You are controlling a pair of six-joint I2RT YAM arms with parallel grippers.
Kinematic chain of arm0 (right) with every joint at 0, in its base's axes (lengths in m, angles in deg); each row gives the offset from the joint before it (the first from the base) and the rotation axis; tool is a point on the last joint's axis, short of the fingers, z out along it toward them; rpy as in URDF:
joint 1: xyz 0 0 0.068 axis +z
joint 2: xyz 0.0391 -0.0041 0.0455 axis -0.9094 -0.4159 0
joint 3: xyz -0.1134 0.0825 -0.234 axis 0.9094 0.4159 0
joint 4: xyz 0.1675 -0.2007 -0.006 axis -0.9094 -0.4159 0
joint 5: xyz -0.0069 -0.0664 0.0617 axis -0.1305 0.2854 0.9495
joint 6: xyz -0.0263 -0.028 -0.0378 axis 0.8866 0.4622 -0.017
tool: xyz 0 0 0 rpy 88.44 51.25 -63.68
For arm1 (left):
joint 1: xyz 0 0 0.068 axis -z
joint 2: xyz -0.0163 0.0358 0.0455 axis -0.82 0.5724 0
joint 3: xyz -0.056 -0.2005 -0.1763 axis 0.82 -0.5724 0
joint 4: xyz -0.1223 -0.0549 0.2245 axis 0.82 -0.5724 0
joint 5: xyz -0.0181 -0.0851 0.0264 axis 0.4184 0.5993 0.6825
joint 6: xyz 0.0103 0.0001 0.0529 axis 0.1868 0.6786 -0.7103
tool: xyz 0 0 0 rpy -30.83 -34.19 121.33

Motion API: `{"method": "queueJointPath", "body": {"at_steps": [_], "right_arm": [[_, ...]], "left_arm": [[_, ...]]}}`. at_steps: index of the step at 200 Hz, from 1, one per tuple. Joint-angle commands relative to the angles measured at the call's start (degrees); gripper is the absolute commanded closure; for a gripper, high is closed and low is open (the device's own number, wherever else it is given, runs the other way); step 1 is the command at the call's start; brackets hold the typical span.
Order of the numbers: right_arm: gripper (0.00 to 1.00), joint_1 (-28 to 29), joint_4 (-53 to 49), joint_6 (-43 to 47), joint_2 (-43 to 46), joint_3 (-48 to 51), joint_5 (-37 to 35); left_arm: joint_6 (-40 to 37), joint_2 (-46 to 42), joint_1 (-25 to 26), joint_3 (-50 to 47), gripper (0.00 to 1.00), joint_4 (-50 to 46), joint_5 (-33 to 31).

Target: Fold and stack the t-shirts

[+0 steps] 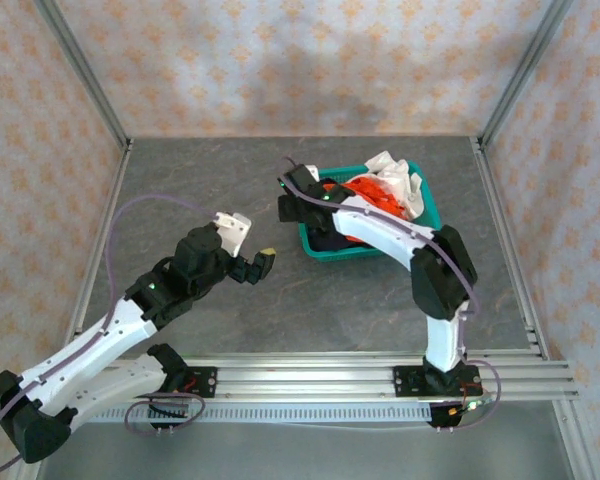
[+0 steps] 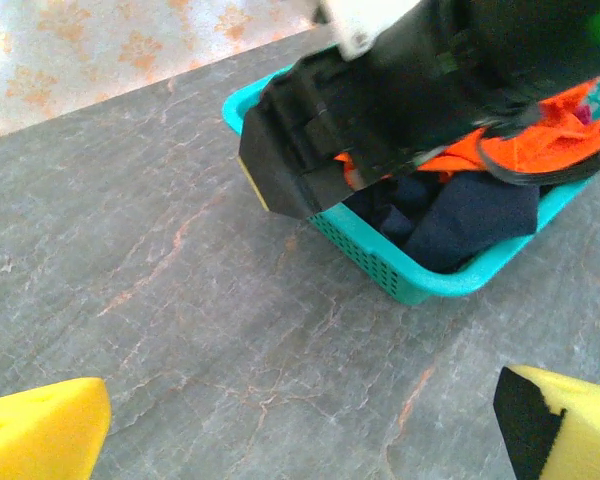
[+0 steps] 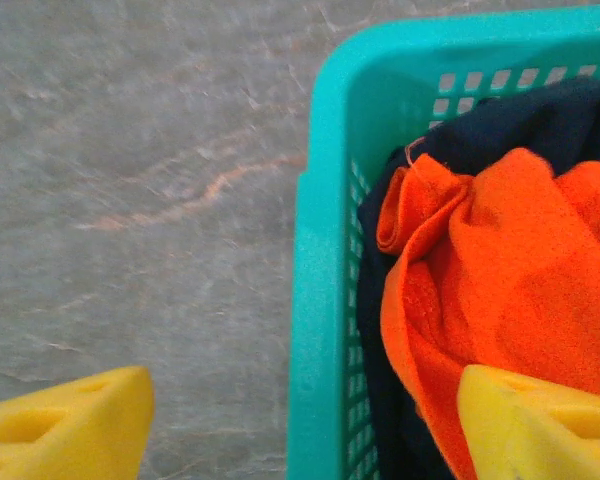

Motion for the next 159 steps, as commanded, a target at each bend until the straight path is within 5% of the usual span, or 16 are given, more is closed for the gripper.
{"method": "queueJointPath", "body": {"at_steps": [1, 73, 159], "right_arm": [[0.38, -0.1, -6.9, -0.5, -4.0, -5.0, -2.2], [0.88, -0.8, -11.8, -0.1, -9.4, -10.4, -4.8], [0.95, -10.8, -9.8, 17.1, -4.7, -7.5, -10.7]], "left_arm": [[-6.7, -1.4, -0.1, -0.2, 0.00, -1.8, 3.4], [-7.4, -1.7, -0.1, -1.5, 0.00, -0.9, 5.0], [-2.1, 6.0, 0.3, -1.9, 0.00, 11.5, 13.5]]}}
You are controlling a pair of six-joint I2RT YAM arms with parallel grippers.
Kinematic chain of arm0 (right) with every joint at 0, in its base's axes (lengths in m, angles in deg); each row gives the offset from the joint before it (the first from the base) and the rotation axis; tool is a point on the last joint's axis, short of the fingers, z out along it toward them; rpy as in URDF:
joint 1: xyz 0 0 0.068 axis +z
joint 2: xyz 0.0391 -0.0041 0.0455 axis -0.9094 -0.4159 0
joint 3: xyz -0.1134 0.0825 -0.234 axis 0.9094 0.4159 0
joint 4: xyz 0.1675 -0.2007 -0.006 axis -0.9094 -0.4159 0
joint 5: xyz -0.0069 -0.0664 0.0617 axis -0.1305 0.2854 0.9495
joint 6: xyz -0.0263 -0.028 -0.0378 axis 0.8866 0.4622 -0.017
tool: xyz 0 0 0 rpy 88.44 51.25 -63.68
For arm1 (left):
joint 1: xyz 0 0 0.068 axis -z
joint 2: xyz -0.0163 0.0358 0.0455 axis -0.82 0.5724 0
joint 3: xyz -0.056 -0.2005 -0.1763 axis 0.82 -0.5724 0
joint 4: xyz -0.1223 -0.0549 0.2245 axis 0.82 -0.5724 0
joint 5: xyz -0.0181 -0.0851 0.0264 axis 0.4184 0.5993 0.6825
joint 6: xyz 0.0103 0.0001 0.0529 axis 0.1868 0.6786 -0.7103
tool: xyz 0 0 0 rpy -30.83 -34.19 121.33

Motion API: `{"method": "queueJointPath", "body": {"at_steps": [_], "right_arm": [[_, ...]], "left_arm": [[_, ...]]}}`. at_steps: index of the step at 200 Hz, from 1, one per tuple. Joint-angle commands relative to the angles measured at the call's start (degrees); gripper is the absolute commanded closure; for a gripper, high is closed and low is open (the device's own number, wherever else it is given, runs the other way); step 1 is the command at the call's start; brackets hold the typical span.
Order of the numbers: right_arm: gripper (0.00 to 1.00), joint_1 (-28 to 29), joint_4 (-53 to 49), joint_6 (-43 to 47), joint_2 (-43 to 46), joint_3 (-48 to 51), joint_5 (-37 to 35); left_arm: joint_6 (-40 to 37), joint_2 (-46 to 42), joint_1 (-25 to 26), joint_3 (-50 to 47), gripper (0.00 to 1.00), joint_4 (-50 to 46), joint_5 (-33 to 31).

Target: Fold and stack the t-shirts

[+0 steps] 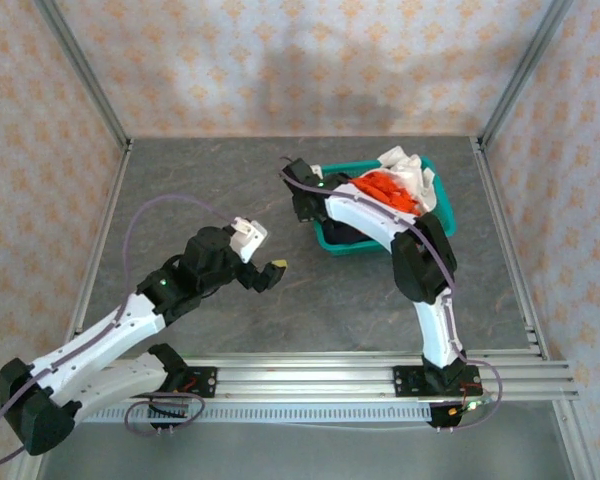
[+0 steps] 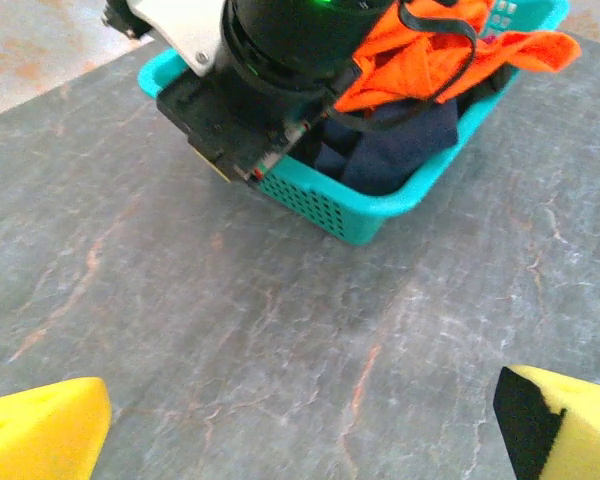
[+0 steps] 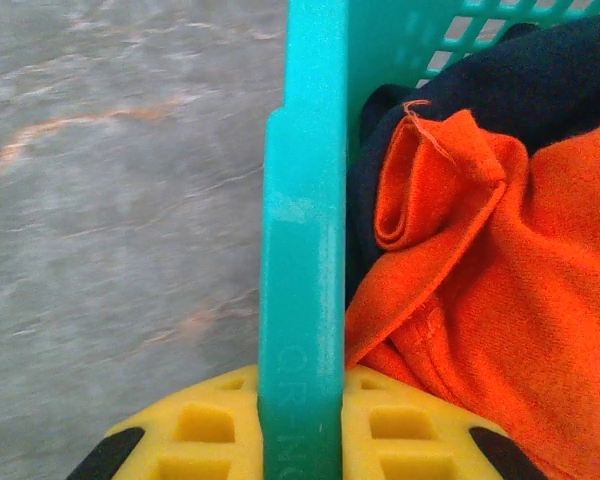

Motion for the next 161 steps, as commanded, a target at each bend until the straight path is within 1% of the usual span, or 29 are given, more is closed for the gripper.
{"method": "queueJointPath", "body": {"at_steps": [1, 35, 61, 87, 123, 147, 161], "right_arm": [[0.96, -5.8, -0.2, 9.2, 4.0, 0.6, -6.4], [0.97, -12.6, 1.8, 16.4, 2.7, -1.0, -5.6], [0.98, -16.6, 3.8, 22.0, 0.3, -3.9, -6.7], [0.99, -19.9, 5.2, 25.2, -3.2, -7.9, -6.6], [1.00, -23.1, 6.4, 28.2, -7.7, -13.1, -4.7], [1.00, -24.0, 7.2, 30.1, -10.4, -16.3, -3.8], [1.00, -24.6, 6.2, 30.0, -12.4, -19.6, -3.6]], "left_arm": [[2.4, 1.2, 0.4, -0.1, 0.00, 6.3, 3.2], [2.1, 4.0, 1.1, 1.6, 0.00, 6.3, 2.7], [2.2, 5.5, 1.6, 2.2, 0.00, 7.0, 2.5], [2.4, 6.8, 2.0, 3.1, 0.00, 7.6, 2.5], [2.2, 7.5, 2.4, 3.9, 0.00, 6.8, 2.1], [2.3, 7.3, 2.5, 3.8, 0.00, 6.8, 1.6], [2.3, 7.3, 2.5, 3.9, 0.00, 6.7, 1.5]]}}
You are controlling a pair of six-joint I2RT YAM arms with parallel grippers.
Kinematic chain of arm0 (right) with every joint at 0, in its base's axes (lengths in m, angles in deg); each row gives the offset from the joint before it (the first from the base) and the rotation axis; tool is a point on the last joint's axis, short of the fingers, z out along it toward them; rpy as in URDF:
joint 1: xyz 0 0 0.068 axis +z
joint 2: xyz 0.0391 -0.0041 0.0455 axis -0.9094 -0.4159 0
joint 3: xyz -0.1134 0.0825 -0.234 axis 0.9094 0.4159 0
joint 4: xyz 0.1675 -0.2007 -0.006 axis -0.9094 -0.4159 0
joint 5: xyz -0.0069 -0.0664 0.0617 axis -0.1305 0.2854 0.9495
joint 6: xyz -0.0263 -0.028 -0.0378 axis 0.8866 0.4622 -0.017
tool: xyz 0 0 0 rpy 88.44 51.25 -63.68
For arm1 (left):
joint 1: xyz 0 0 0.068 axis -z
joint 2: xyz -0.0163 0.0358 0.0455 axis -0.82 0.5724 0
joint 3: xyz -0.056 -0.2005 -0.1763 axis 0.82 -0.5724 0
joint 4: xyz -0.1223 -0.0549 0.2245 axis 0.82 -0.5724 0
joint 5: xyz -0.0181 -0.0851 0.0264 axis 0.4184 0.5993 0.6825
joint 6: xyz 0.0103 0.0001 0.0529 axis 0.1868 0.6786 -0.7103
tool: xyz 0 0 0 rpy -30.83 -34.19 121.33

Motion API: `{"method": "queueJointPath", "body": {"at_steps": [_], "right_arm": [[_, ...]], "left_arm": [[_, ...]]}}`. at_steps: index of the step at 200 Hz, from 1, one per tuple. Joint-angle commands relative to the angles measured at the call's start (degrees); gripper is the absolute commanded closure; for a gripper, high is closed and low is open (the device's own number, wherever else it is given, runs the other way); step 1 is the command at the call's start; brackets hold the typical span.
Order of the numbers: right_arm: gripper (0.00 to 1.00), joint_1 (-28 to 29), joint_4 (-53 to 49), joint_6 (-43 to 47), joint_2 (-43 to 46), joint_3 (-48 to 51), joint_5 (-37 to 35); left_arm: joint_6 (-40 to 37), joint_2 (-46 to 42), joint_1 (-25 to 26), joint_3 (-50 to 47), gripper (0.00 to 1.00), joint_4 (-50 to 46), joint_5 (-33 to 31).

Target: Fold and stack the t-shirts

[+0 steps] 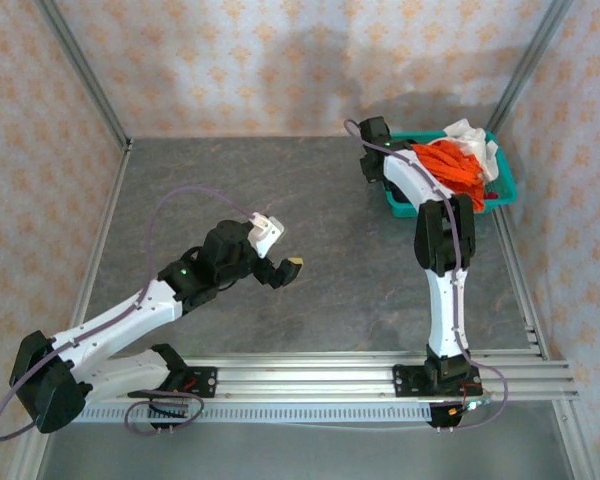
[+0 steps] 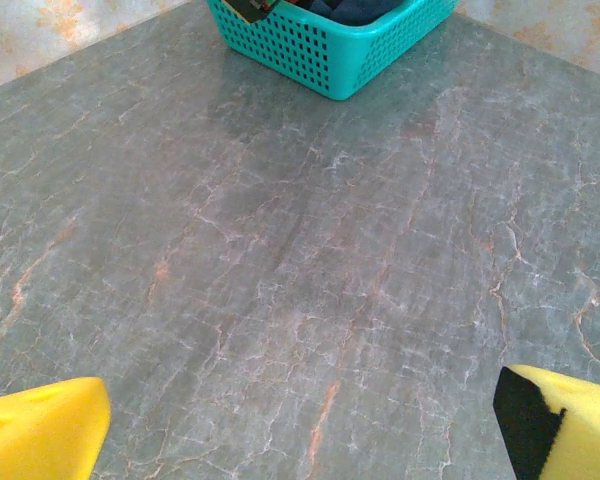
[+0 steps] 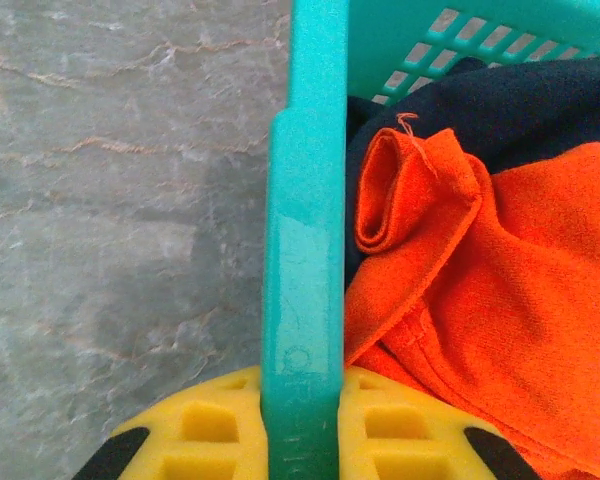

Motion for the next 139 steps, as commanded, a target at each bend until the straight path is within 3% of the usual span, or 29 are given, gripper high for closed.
{"method": "queueJointPath", "body": {"at_steps": [1, 88, 139], "right_arm": [[1.00, -0.9, 3.6, 4.4, -2.7, -6.5, -1.6], [1.00, -2.7, -1.4, 5.1, -13.9, -23.8, -3.0], [1.00, -2.8, -1.7, 2.8, -16.9, -28.3, -2.0]], "left_arm": [[0.8, -0.3, 0.6, 1.9, 0.00, 1.1, -0.6], [0.8, -0.1, 0.8, 1.9, 0.00, 0.7, -1.2], [0.5, 0.6, 0.8, 2.0, 0.00, 1.3, -1.6]]}}
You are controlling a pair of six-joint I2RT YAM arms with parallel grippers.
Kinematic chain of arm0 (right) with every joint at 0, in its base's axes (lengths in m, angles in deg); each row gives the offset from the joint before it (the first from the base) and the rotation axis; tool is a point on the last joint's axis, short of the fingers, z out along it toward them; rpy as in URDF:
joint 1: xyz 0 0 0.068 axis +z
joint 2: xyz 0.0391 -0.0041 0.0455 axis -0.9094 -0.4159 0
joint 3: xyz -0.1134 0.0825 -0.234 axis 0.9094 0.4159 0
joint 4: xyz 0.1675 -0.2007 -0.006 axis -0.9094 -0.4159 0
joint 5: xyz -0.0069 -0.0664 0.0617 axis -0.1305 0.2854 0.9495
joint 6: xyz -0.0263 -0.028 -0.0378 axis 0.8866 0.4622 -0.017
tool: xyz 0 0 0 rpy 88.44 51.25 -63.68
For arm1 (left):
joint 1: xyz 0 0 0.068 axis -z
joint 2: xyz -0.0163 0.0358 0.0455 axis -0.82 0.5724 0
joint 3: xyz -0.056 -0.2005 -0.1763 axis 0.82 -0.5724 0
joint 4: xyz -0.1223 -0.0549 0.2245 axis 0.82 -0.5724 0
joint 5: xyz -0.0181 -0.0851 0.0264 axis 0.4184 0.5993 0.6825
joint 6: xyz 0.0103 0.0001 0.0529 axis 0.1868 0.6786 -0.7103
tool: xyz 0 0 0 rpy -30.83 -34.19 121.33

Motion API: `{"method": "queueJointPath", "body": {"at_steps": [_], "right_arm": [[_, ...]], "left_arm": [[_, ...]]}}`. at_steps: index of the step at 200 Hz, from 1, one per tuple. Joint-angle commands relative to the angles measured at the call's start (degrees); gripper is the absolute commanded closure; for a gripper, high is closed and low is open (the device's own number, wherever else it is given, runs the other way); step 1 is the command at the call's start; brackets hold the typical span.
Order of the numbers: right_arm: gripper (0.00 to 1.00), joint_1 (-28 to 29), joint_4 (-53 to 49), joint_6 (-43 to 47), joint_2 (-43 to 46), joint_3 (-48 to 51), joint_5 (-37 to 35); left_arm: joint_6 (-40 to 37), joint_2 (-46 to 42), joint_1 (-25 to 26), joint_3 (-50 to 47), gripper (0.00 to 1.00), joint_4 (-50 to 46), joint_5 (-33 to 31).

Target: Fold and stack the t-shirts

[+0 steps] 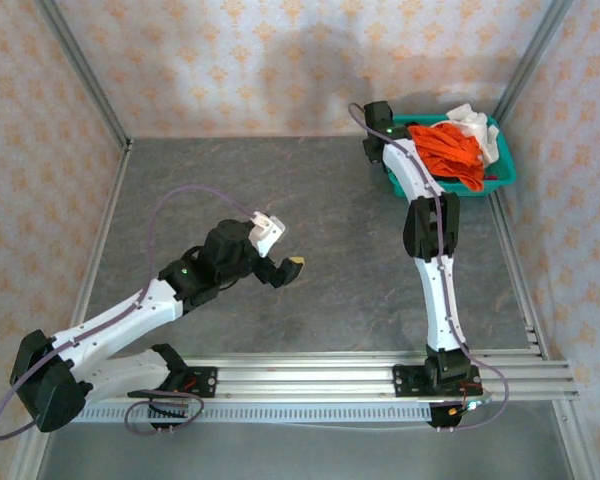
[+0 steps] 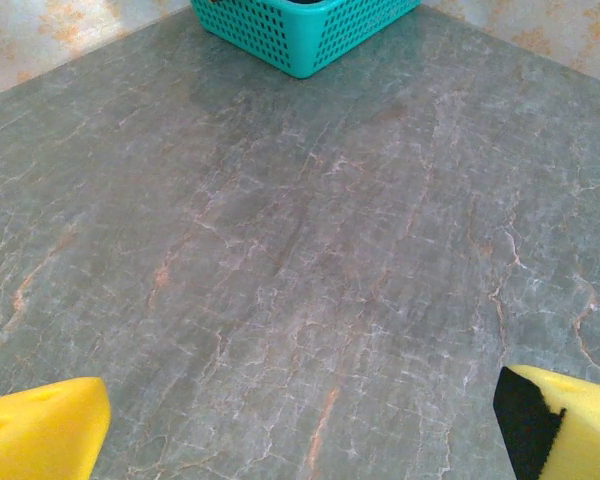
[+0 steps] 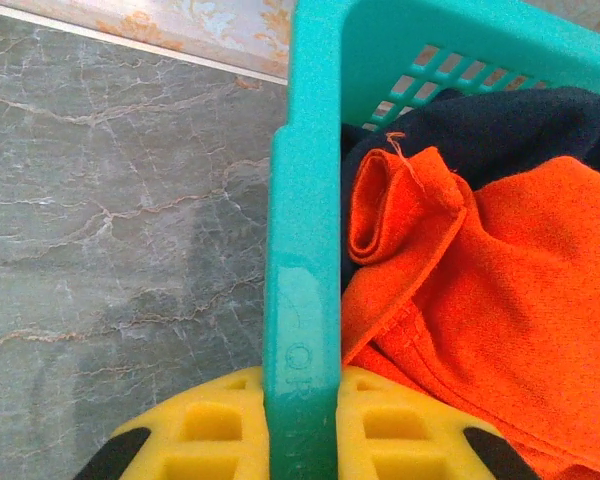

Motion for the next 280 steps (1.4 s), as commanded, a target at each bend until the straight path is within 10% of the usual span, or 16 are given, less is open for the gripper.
{"method": "queueJointPath", "body": {"at_steps": [1, 25, 72, 127, 182, 247, 280], "right_arm": [[1.00, -0.4, 2.0, 0.1, -1.7, -3.6, -1.0], [0.92, -0.4, 1.8, -0.9, -2.0, -5.1, -0.7], [0.38, -0.5, 1.0, -8.4, 6.5, -3.1, 10.0], [0.08, -0.6, 14.8, -13.6, 27.6, 23.9, 11.4], [0.07, -7.7, 23.1, -20.0, 38.0, 42.0, 9.2], [0.10, -16.8, 13.1, -25.3, 25.4, 31.5, 12.1], [0.53, -17.4, 10.5, -25.6, 22.4, 26.3, 12.2]], "left_arm": [[0.6, 0.3, 0.4, 1.5, 0.00, 1.3, -1.1], [0.6, 0.7, 0.5, 1.6, 0.00, 1.6, -0.9], [-0.7, 2.0, 2.7, 0.3, 0.00, 7.7, -2.6], [-1.7, 7.6, 6.8, 0.9, 0.00, 15.1, -4.1], [-2.1, 13.1, 10.3, 3.9, 0.00, 17.6, -2.7], [-1.9, 15.7, 11.8, 5.5, 0.00, 18.4, -2.0], [-2.4, 14.8, 11.9, 5.6, 0.00, 16.7, -2.5]]}}
